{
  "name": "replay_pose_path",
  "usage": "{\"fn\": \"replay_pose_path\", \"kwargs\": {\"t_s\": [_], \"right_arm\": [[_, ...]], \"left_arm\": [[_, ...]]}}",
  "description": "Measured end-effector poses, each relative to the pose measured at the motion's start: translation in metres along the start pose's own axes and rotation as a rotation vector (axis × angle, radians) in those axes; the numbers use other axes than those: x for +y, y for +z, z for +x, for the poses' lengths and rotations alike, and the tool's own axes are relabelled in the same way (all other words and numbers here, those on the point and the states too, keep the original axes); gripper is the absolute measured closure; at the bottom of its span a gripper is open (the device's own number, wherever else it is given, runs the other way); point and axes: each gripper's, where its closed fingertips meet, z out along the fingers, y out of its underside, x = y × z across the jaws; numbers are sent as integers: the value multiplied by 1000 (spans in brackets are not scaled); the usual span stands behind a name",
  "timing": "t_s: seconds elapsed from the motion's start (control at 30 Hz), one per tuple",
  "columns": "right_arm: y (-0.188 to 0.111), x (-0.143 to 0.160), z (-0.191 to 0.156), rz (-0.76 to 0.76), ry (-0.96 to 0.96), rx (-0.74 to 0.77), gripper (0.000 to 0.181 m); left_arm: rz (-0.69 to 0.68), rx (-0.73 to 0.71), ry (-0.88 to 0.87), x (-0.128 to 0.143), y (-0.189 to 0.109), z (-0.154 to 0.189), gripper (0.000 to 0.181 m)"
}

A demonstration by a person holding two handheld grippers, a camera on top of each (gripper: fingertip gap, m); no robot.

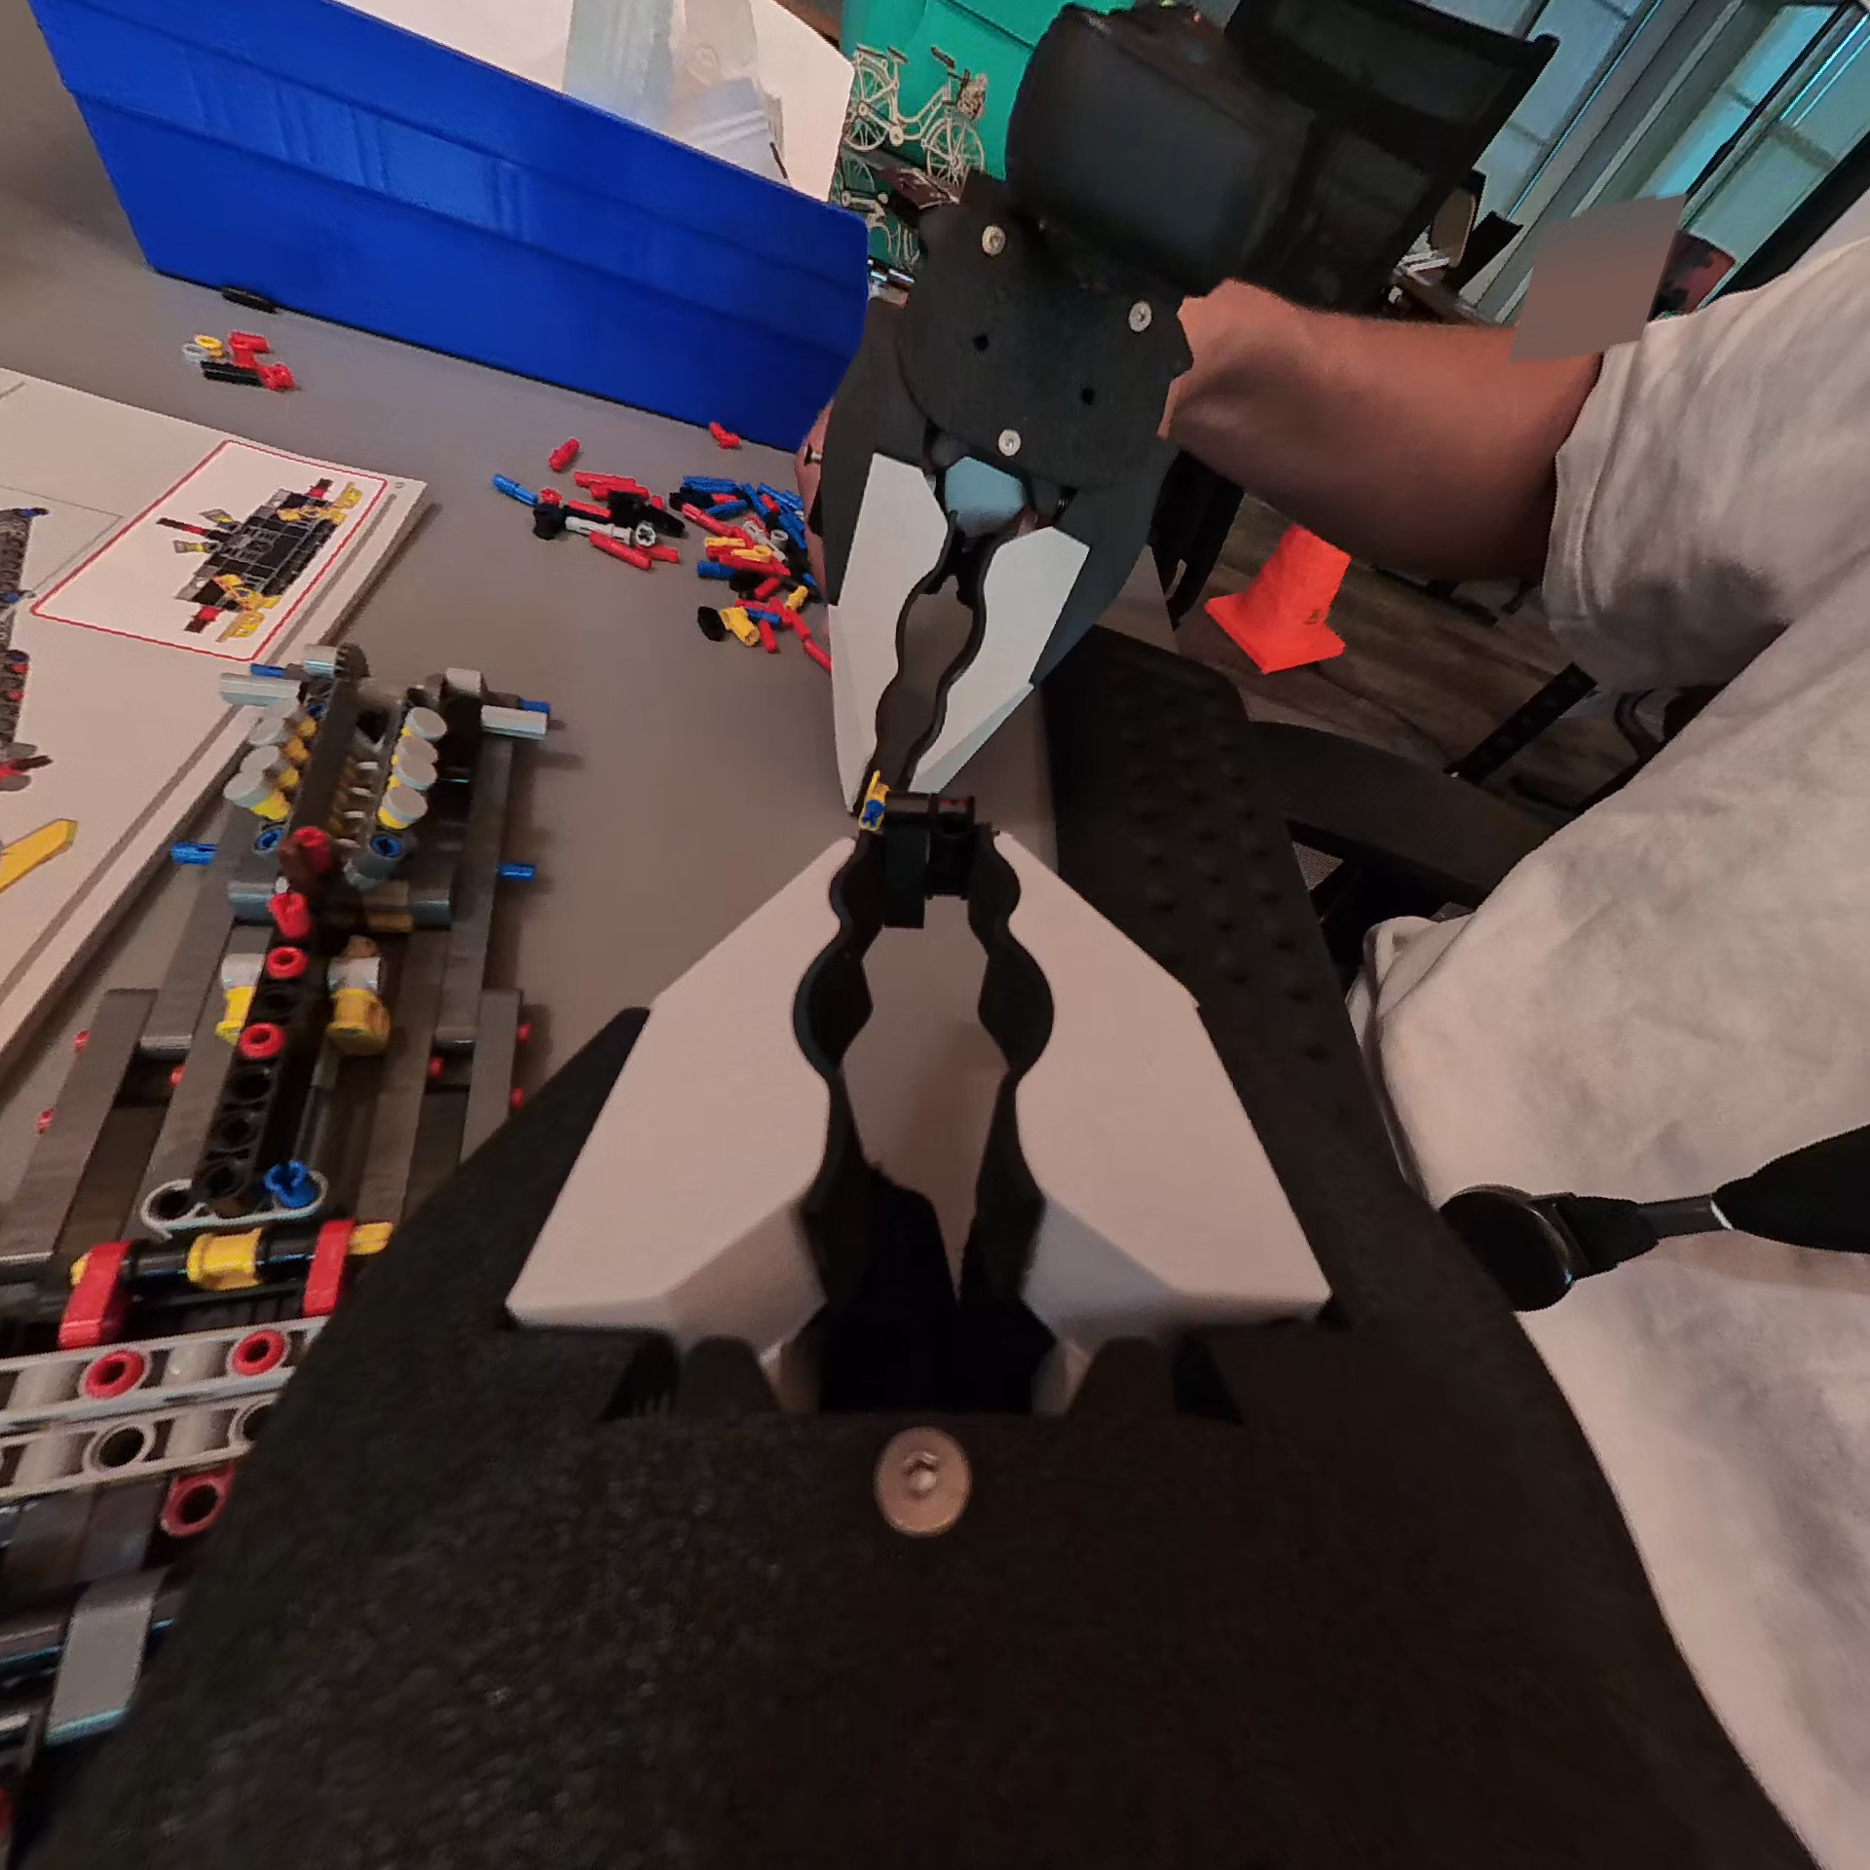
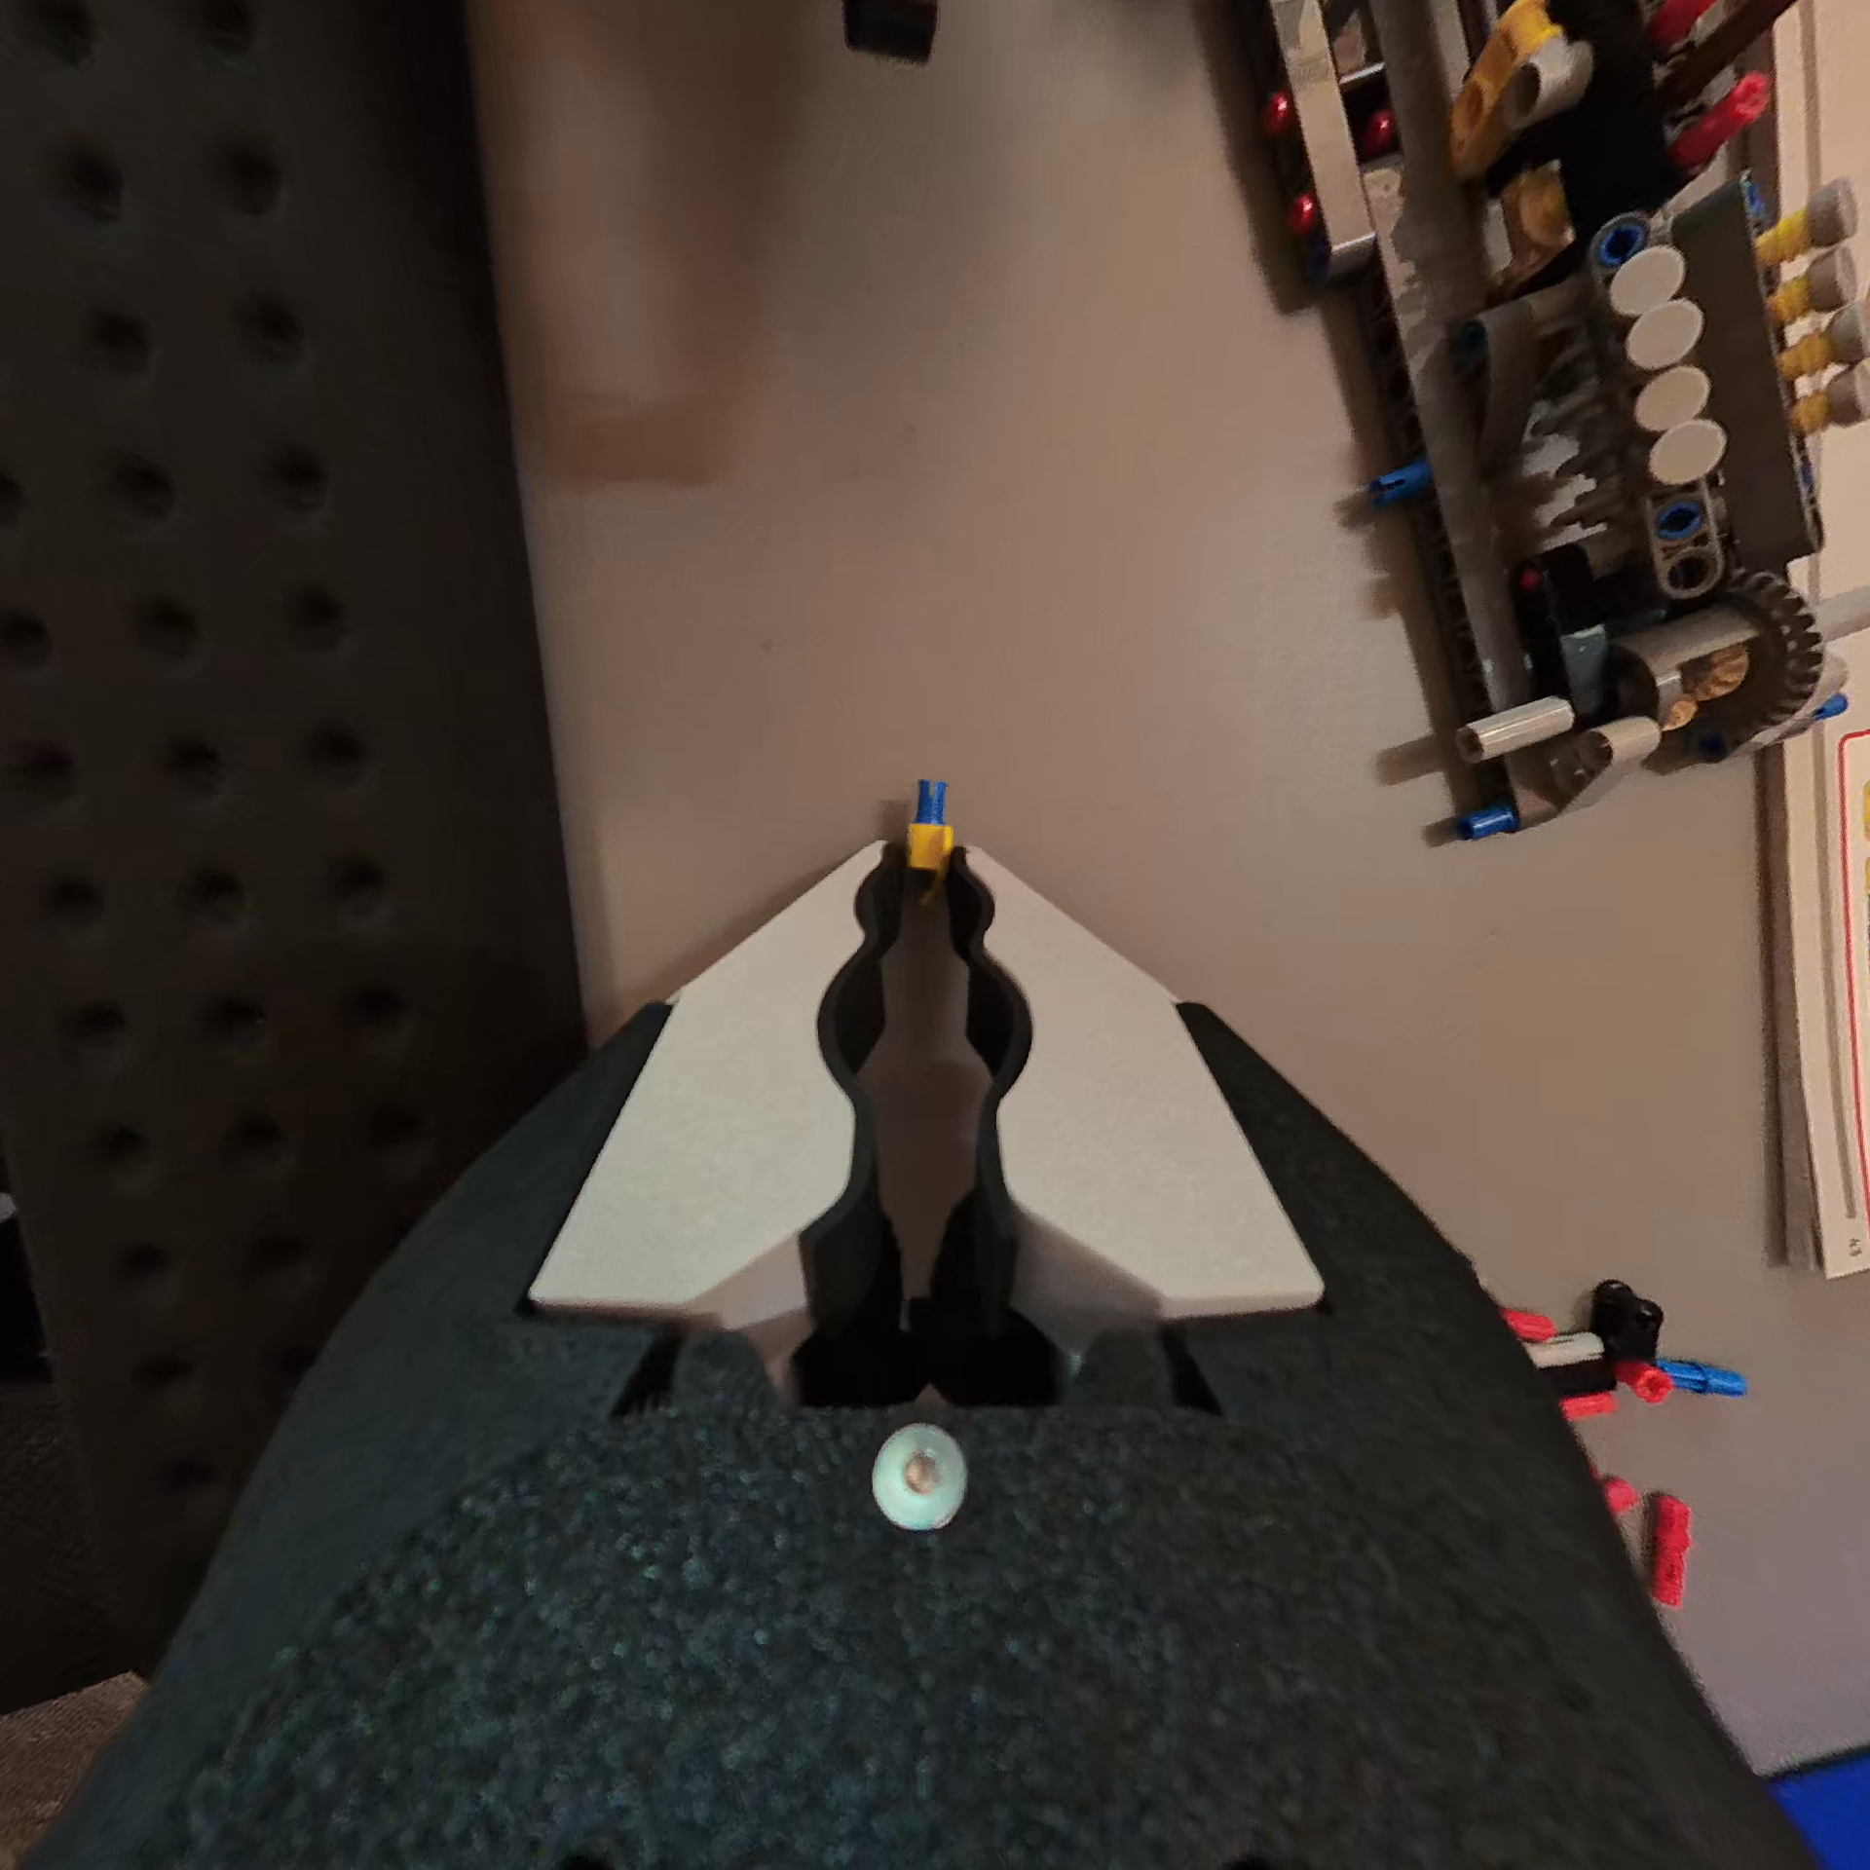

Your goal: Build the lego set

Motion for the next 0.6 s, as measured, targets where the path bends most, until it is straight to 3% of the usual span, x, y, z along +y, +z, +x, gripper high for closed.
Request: {"fn": "replay_pose_path", "kwargs": {"t_s": [0.27, 0.5, 0.6], "right_arm": [[-3, -1, 1, 160, 63, -13, 166], [-11, -10, 1, 453, 131, 39, 162], [-11, -9, 1, 451, 121, 80, 166]], "left_arm": [[11, 3, -7, -2, -1, 0, 166], [27, 11, -5, -5, -2, 1, 166], [22, 12, -8, -3, -1, 1, 166]]}}
